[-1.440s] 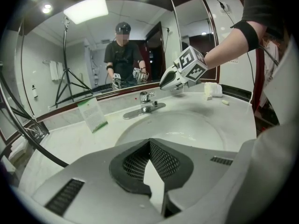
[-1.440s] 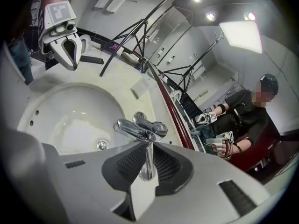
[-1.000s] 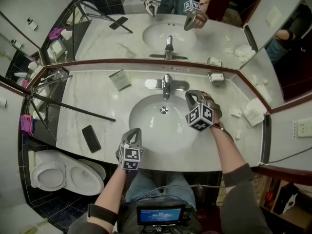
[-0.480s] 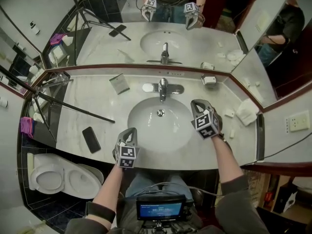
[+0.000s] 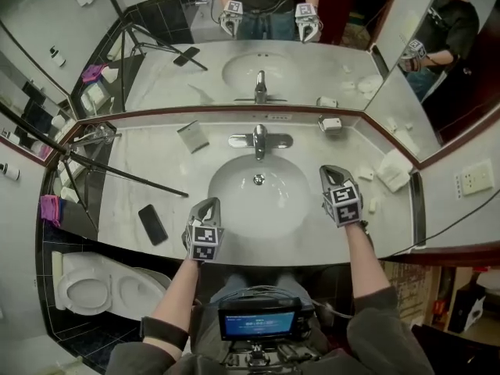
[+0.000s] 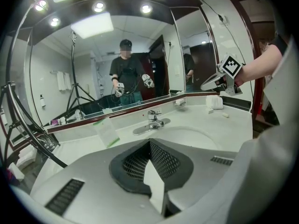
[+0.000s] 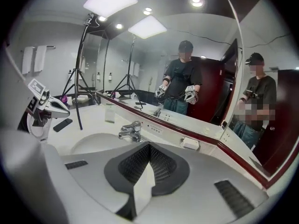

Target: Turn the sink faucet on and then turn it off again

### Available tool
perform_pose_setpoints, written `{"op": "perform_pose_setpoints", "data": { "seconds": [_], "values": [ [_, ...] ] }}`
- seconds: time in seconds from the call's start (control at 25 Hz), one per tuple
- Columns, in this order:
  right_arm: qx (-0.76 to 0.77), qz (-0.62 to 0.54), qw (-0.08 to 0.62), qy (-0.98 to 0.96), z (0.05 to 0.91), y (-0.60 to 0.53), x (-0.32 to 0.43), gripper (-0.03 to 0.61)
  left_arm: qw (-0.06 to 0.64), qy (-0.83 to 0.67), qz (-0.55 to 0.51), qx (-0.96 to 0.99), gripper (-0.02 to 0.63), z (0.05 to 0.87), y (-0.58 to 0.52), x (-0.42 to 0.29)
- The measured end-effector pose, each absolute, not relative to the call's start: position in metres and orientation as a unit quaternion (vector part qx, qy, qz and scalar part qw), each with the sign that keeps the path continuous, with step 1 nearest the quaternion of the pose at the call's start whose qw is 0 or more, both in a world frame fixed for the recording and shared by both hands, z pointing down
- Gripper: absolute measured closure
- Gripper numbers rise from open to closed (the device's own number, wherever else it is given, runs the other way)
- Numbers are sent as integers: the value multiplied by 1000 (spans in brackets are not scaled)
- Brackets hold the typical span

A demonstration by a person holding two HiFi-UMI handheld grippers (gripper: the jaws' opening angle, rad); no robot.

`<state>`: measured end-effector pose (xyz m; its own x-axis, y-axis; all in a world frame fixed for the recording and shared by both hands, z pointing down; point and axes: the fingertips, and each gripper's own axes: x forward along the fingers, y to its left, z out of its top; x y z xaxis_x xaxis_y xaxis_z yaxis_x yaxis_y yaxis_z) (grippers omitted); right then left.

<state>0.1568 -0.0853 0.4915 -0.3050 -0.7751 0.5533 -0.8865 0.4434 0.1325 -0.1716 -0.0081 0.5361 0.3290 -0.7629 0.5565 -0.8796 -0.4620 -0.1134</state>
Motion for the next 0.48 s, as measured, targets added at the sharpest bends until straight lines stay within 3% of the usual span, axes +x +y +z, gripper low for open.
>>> {"op": "perform_pose_setpoints", "data": {
  "seconds": [0.48],
  "values": [
    [577,172,225,-766,507,-51,204,561,93,-492,278,820,612,523,-16,-172]
  ]
}}
